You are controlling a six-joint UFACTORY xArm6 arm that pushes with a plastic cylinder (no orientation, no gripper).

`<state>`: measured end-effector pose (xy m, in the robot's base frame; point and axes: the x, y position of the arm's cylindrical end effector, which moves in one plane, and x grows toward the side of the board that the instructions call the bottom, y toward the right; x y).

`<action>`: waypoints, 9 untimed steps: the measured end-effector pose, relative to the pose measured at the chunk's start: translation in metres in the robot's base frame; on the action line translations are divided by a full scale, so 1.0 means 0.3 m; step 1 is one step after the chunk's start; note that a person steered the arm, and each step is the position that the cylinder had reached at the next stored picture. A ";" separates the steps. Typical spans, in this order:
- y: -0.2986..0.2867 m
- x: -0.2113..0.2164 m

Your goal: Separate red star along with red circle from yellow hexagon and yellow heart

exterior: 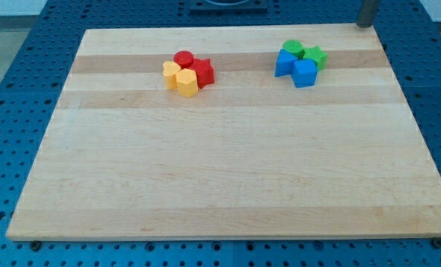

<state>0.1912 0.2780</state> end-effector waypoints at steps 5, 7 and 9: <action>-0.719 0.223; -0.752 0.328; -0.703 0.550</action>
<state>0.3561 0.0672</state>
